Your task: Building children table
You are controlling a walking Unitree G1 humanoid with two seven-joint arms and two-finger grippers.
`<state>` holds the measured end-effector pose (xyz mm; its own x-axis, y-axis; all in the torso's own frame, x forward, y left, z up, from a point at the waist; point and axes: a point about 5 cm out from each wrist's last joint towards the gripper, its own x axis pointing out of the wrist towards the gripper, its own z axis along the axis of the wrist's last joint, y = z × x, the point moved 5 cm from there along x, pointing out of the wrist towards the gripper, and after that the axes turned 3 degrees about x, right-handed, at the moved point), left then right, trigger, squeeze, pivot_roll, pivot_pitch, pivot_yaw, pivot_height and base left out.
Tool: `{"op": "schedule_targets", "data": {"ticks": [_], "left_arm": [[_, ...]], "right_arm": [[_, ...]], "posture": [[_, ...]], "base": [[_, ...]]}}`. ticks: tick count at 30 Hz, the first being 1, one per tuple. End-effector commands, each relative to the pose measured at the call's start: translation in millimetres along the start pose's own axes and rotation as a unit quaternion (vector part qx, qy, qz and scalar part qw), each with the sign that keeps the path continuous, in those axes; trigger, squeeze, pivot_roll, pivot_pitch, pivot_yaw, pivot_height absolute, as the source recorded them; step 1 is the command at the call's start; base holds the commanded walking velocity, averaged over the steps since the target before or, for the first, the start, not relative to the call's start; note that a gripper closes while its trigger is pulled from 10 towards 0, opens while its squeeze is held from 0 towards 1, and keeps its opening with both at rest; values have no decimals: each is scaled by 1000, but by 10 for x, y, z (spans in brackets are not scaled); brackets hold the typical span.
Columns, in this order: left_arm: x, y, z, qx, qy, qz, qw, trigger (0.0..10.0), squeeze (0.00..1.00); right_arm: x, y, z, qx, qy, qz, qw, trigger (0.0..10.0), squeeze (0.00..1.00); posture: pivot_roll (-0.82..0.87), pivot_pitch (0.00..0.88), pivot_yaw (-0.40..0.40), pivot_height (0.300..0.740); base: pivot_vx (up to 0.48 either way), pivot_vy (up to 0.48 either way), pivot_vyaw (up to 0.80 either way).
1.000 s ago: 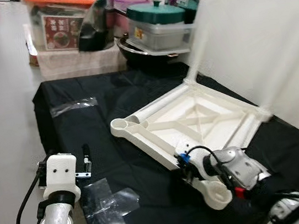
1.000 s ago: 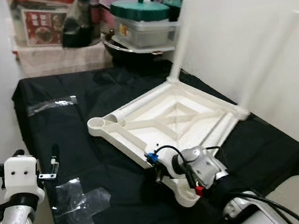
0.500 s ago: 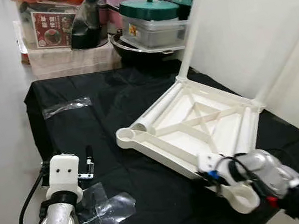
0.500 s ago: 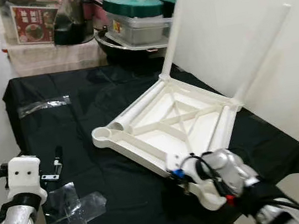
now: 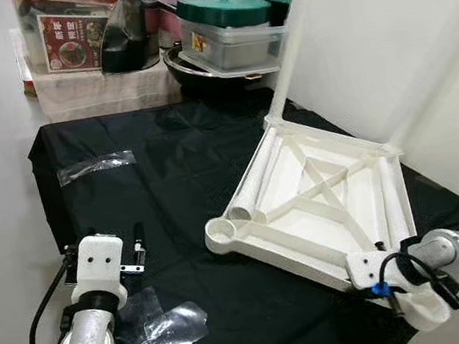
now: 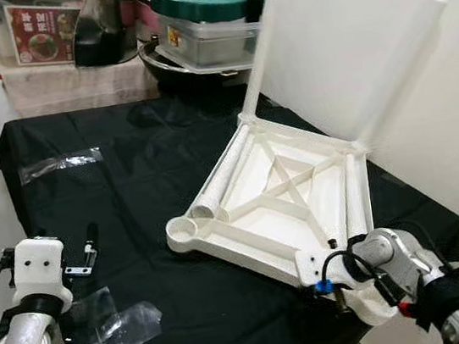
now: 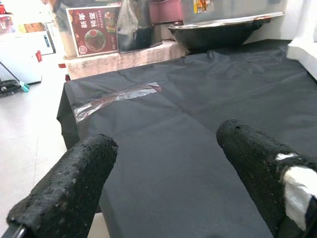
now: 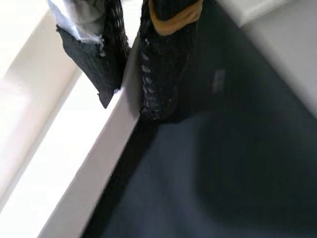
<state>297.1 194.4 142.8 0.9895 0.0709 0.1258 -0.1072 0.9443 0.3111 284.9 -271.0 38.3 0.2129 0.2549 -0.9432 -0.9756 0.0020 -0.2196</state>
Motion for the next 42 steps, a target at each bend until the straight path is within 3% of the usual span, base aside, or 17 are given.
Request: {"op": "schedule_targets", "data": {"ticks": [1, 2, 3, 4, 5, 11, 12, 13, 15, 22, 23, 24, 26, 28, 32, 36, 42], "left_arm": [[15, -49, -22, 4, 1, -12, 1000, 10000, 0], [18, -51, -25, 4, 2, -12, 1000, 10000, 0], [22, -54, -27, 4, 2, -13, 1000, 10000, 0], [22, -54, -27, 4, 2, -13, 1000, 10000, 0], [26, -58, -29, 4, 2, -14, 1000, 10000, 0], [32, -81, -24, 3, 1, -16, 1000, 10000, 0], [31, -80, -28, 4, 2, -16, 1000, 10000, 0], [29, -79, -31, 4, 2, -16, 1000, 10000, 0], [29, -79, -31, 4, 2, -16, 1000, 10000, 0], [27, -91, -44, 2, 3, -16, 1000, 10000, 0], [27, -91, -44, 2, 3, -16, 1000, 10000, 0], [26, -96, -42, 1, 2, -16, 1000, 10000, 0], [26, -88, -39, 1, 1, -15, 1000, 10000, 0], [26, -88, -39, 1, 1, -15, 1000, 10000, 0], [29, -83, -28, -3, -2, -13, 1000, 10000, 0], [31, -94, -20, -5, -5, -13, 1000, 10000, 0], [24, -80, -23, -4, -6, -13, 1000, 10000, 0]], "right_arm": [[216, 389, -178, -46, 63, 87, 993, 0, 0], [206, 358, -173, -44, 62, 81, 994, 0, 0], [208, 306, -121, -34, 51, 69, 996, 5255, 0], [208, 306, -121, -34, 51, 69, 996, 5255, 0], [216, 266, -64, -26, 38, 62, 997, 10000, 0], [215, 118, 14, -28, 31, 30, 999, 10000, 0], [200, 73, 13, -30, 34, 20, 999, 10000, 443], [185, 27, 11, -28, 34, 11, 999, 10000, 1000], [185, 27, 11, -28, 34, 11, 999, 10000, 1000], [-47, -365, 122, -20, 19, -56, 998, 10000, 1000], [-47, -365, 122, -20, 19, -56, 998, 10000, 1000], [-214, -502, 176, -16, 5, -75, 997, 10000, 1000], [-395, -623, 211, -15, -4, -91, 996, 10000, 1000], [-395, -623, 211, -15, -4, -91, 996, 10000, 1000], [-749, -847, 410, -24, -47, -122, 991, 10000, 1000], [-845, -917, 466, -30, -57, -136, 989, 10000, 1000], [-882, -881, 509, -49, -61, -130, 988, 10000, 1000]], "posture": [[78, 0, -153, 740], [78, 0, -153, 740], [74, 0, -153, 740], [74, 0, -153, 740], [74, 0, -153, 740], [74, 0, -155, 740], [74, 0, -155, 740], [72, 0, -158, 740], [72, 0, -158, 740], [69, 0, -158, 740], [69, 0, -158, 740], [75, 0, -162, 740], [71, 0, -159, 740], [71, 0, -159, 740], [68, 0, -160, 740], [68, 0, -160, 740], [69, 0, -161, 740]], "base": [[0, 0, 0], [0, 0, 0], [0, 0, 0], [0, 0, 0], [0, 0, 0], [0, 0, 0], [0, 0, 0], [0, 0, 0], [0, 0, 0], [0, 0, 0], [0, 0, 0], [0, 0, 0], [0, 0, 0], [0, 0, 0], [0, 0, 0], [0, 0, 0], [0, 0, 0]]}}
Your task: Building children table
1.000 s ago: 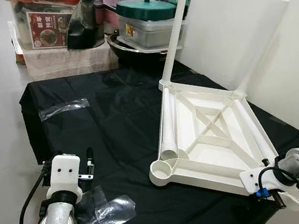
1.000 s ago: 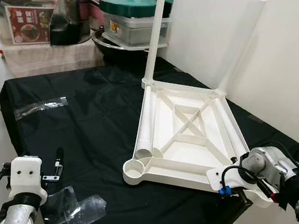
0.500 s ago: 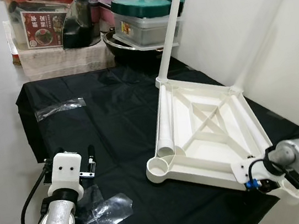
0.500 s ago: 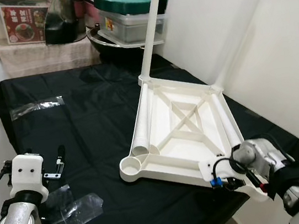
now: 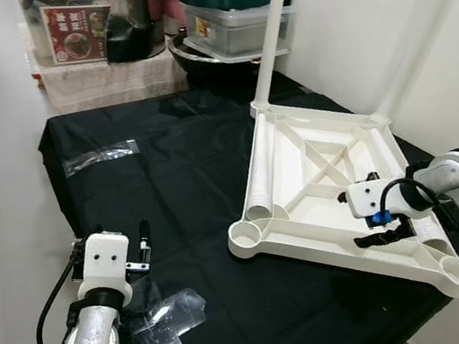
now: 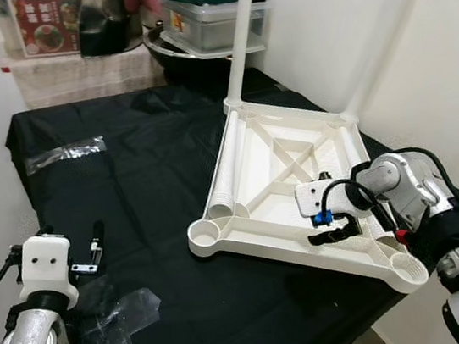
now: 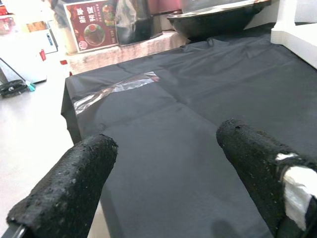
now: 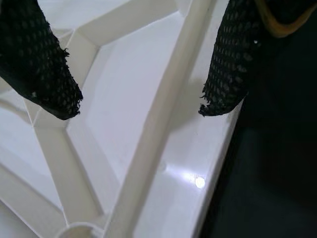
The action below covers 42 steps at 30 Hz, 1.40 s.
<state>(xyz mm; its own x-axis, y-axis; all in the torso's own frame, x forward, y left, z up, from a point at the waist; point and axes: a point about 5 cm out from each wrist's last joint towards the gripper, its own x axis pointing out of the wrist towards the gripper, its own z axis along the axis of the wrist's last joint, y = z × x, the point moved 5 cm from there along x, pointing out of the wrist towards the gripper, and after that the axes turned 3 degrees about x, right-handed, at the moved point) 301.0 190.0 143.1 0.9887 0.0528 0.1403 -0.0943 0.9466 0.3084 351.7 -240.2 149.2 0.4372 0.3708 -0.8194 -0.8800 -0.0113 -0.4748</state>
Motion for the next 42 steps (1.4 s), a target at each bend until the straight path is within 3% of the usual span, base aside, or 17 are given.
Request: {"op": "schedule_targets", "data": {"ticks": [1, 4, 5, 7, 9, 10, 11, 12, 13, 14, 16, 19, 20, 21, 27, 34, 42], "left_arm": [[-13, -35, -35, -2, 4, -6, 1000, 10000, 0], [-10, -24, -37, -2, 3, -5, 1000, 10000, 0], [-1, -28, -18, -5, -2, -4, 1000, 10000, 0], [-1, -28, -18, -5, -2, -4, 1000, 10000, 0], [11, -33, 14, -9, -10, -2, 1000, 10000, 0], [11, -33, 14, -9, -10, -2, 1000, 10000, 0], [21, -38, 33, -7, -13, -3, 1000, 10000, 0], [26, -38, 41, -5, -14, -3, 1000, 10000, 0], [31, -28, 63, -5, -19, -1, 1000, 10000, 0], [34, -20, 78, -6, -22, 0, 1000, 10000, 0], [34, -20, 78, -6, -22, 0, 1000, 10000, 0], [36, 13, 144, -5, -35, 1, 999, 10000, 0], [36, 13, 144, -5, -35, 1, 999, 10000, 0], [33, 14, 192, -5, -45, -1, 999, 10000, 0], [42, -46, 237, -5, -55, -11, 998, 10000, 0], [49, -108, 263, -6, -62, -22, 998, 10000, 0], [65, -123, 268, -7, -63, -26, 998, 10000, 0]], "right_arm": [[-61, 1, -21, 0, -1, -3, 1000, 10000, 1000], [-82, -98, 147, 7, -49, -33, 998, 10000, 1000], [-78, -303, 402, 17, -119, -97, 988, 10000, 1000], [-78, -303, 402, 17, -119, -97, 988, 10000, 1000], [-121, -597, 767, 52, -224, -191, 954, 10000, 1000], [-121, -597, 767, 52, -224, -191, 954, 10000, 1000], [-162, -780, 975, 77, -279, -261, 921, 10000, 808], [-193, -878, 1087, 95, -309, -301, 897, 10000, 808], [-191, -955, 1212, 133, -344, -336, 866, 10000, 0], [-182, -987, 1275, 158, -362, -352, 849, 10000, 0], [-182, -987, 1275, 158, -362, -352, 849, 10000, 0], [-81, -1030, 1481, 260, -413, -400, 776, 10000, 0], [-81, -1030, 1481, 260, -413, -400, 776, 10000, 0], [-36, -1017, 1541, 312, -428, -422, 736, 10000, 0], [-43, -1005, 1567, 349, -436, -457, 693, 10000, 0], [-45, -1006, 1540, 393, -432, -475, 658, 10000, 0], [-40, -989, 1591, 391, -432, -472, 662, 10000, 0]], "posture": [[69, 0, -161, 740], [69, 0, -159, 740], [68, 0, -158, 740], [68, 0, -158, 740], [73, 0, -156, 740], [73, 0, -156, 740], [73, 0, -156, 740], [81, 0, -156, 740], [89, 0, -156, 740], [89, 0, -156, 740], [89, 0, -156, 740], [110, 0, -160, 740], [110, 0, -160, 740], [112, 0, -162, 740], [112, 0, -163, 740], [110, 0, -156, 740], [105, 0, -153, 740]], "base": [[0, 0, 0], [0, 0, 0], [0, 0, 0], [0, 0, 0], [0, 0, 0], [0, 0, 0], [0, 0, 0], [0, 0, 0], [0, 0, 0], [0, 0, 0], [0, 0, 0], [0, -91, 0], [0, -274, 0], [0, -458, 0], [0, -463, -68], [0, -465, -567], [0, -415, -100]]}}
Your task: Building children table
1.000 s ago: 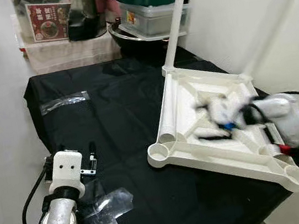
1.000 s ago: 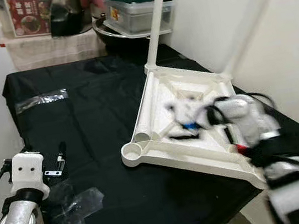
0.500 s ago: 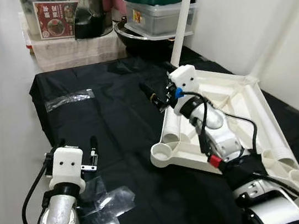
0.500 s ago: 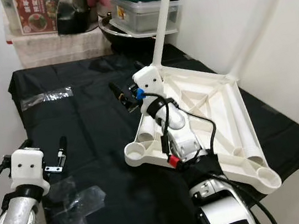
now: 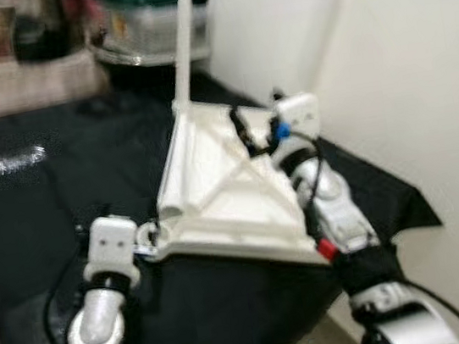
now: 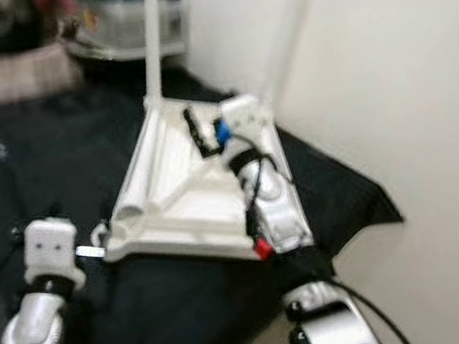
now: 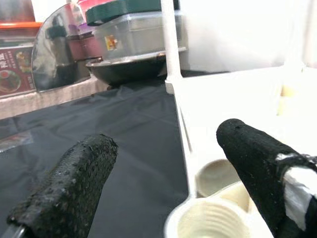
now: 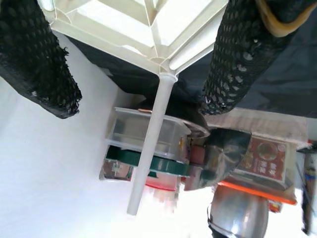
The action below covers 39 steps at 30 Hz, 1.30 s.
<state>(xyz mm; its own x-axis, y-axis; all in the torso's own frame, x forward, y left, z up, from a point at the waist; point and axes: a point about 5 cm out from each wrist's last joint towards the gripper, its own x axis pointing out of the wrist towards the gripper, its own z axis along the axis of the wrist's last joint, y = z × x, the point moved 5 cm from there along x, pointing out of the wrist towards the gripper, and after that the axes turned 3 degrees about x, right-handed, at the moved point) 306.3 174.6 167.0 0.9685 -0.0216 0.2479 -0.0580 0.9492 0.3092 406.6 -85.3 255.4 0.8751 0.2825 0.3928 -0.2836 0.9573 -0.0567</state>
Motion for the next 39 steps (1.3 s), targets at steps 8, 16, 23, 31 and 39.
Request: {"op": "schedule_targets", "data": {"ticks": [8, 16, 23, 31, 39], "left_arm": [[-11, -41, -22, -9, 4, -2, 1000, 10000, 0], [-23, 62, -130, 2, 26, 17, 1000, 10000, 0], [-23, 91, -142, 3, 28, 20, 999, 10000, 0], [-25, 57, -152, 3, 30, 17, 999, 10000, 0], [-12, 63, -167, 3, 32, 19, 999, 10000, 0]], "right_arm": [[-82, -16, -120, -20, 36, 16, 999, 10000, 0], [-338, 198, -488, -50, 132, 123, 982, 10000, 0], [-515, 246, -652, -52, 181, 169, 968, 10000, 0], [-1257, 442, -993, -86, 284, 354, 887, 10000, 0], [-1701, 104, -1304, -125, 392, 382, 828, 10000, 0]], "posture": [[98, 0, -155, 740], [85, 0, -152, 740], [79, 0, -148, 740], [69, 0, -145, 740], [61, 0, -146, 740]], "base": [[0, -35, 0], [0, 0, 0], [0, 0, 0], [0, 0, 0], [0, 0, 0]]}}
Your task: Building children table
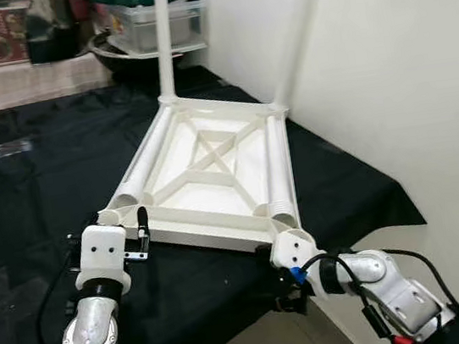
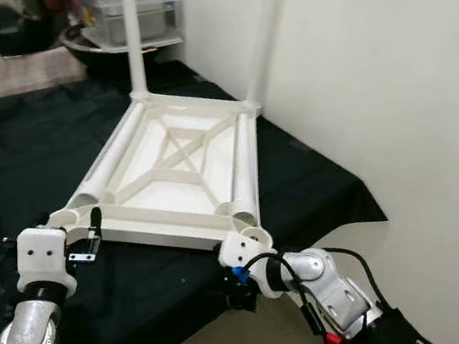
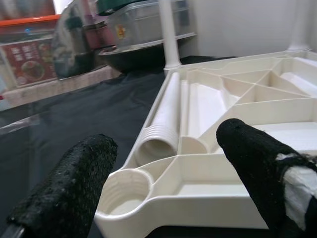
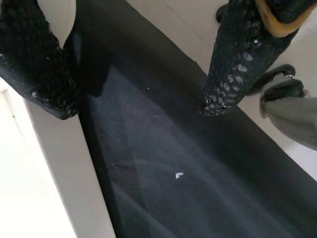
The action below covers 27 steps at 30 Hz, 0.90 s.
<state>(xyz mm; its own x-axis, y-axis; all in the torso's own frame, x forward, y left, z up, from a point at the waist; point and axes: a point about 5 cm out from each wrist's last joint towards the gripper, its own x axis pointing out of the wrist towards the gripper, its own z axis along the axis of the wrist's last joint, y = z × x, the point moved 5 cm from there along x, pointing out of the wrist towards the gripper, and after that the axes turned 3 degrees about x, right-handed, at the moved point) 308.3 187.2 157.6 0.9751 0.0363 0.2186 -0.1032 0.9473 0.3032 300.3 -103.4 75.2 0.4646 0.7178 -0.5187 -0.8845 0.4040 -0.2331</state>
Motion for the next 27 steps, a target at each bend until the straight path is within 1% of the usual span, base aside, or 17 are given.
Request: {"op": "schedule_targets", "data": {"ticks": [1, 4, 8, 10, 11, 12, 14, 15, 17, 19, 20, 21, 22, 23, 24, 26, 27], "left_arm": [[-3, -29, -35, 0, 8, -3, 1000, 10000, 0], [-2, -30, -34, 0, 8, -3, 1000, 10000, 0], [-7, -30, -38, 0, 9, -2, 1000, 10000, 0], [-15, -30, -46, 1, 11, -1, 1000, 10000, 0], [-22, -31, -54, 1, 12, -1, 1000, 10000, 0], [-22, -31, -54, 1, 12, -1, 1000, 10000, 0], [-28, -39, -65, 1, 14, -2, 1000, 10000, 0], [-28, -39, -65, 1, 14, -2, 1000, 10000, 0], [-25, -46, -70, 1, 15, -3, 1000, 10000, 0], [-25, -46, -70, 1, 15, -3, 1000, 10000, 0], [-21, -48, -74, 1, 16, -3, 1000, 10000, 0], [-21, -48, -74, 1, 16, -3, 1000, 10000, 0], [-19, -48, -81, 1, 17, -3, 1000, 10000, 0], [-19, -48, -81, 1, 17, -3, 1000, 10000, 0], [-20, -50, -87, 1, 18, -2, 1000, 10000, 0], [-20, -50, -87, 1, 18, -2, 1000, 10000, 0], [-24, -53, -92, 1, 19, -2, 1000, 10000, 0]], "right_arm": [[-22, -126, -161, 8, 38, -29, 999, 10000, 0], [-26, -314, -259, 23, 66, -78, 995, 10000, 0], [-52, -311, -254, 30, 68, -70, 995, 10000, 0], [-98, -290, -340, 30, 88, -60, 994, 10000, 0], [-157, -281, -441, 29, 113, -50, 992, 10000, 0], [-157, -281, -441, 29, 113, -50, 992, 10000, 0], [-320, -312, -676, 34, 162, -43, 985, 10000, 0], [-320, -312, -676, 34, 162, -43, 985, 10000, 0], [-430, -352, -815, 38, 189, -44, 980, 10000, 0], [-430, -352, -815, 38, 189, -44, 980, 10000, 0], [-520, -423, -923, 41, 212, -57, 975, 10000, 0], [-520, -423, -923, 41, 212, -57, 975, 10000, 0], [-611, -544, -1015, 45, 231, -85, 968, 10000, 0], [-611, -544, -1015, 45, 231, -85, 968, 10000, 0], [-699, -716, -1084, 57, 243, -130, 960, 10000, 0], [-699, -716, -1084, 57, 243, -130, 960, 10000, 0], [-764, -871, -1097, 74, 244, -173, 951, 10000, 0]], "posture": [[61, 0, -146, 740], [61, 0, -146, 740], [65, 0, -152, 740], [65, 0, -154, 740], [64, 0, -154, 740], [64, 0, -154, 740], [56, 0, -153, 740], [56, 0, -153, 740], [53, 0, -153, 740], [53, 0, -153, 740], [53, 0, -153, 740], [53, 0, -153, 740], [53, 0, -153, 740], [53, 0, -153, 740], [51, 0, -156, 740], [51, 0, -156, 740], [54, 0, -156, 740]], "base": [[0, 0, 0], [0, 0, 0], [0, 0, 0], [0, 0, 0], [0, 0, 0], [0, 0, 0], [0, 0, 0], [0, 0, 0], [0, 0, 0], [0, 0, 0], [0, 0, 0], [0, 0, 0], [0, 0, 0], [0, 0, 0], [0, 0, 0], [0, 0, 0], [0, 0, 0]]}}
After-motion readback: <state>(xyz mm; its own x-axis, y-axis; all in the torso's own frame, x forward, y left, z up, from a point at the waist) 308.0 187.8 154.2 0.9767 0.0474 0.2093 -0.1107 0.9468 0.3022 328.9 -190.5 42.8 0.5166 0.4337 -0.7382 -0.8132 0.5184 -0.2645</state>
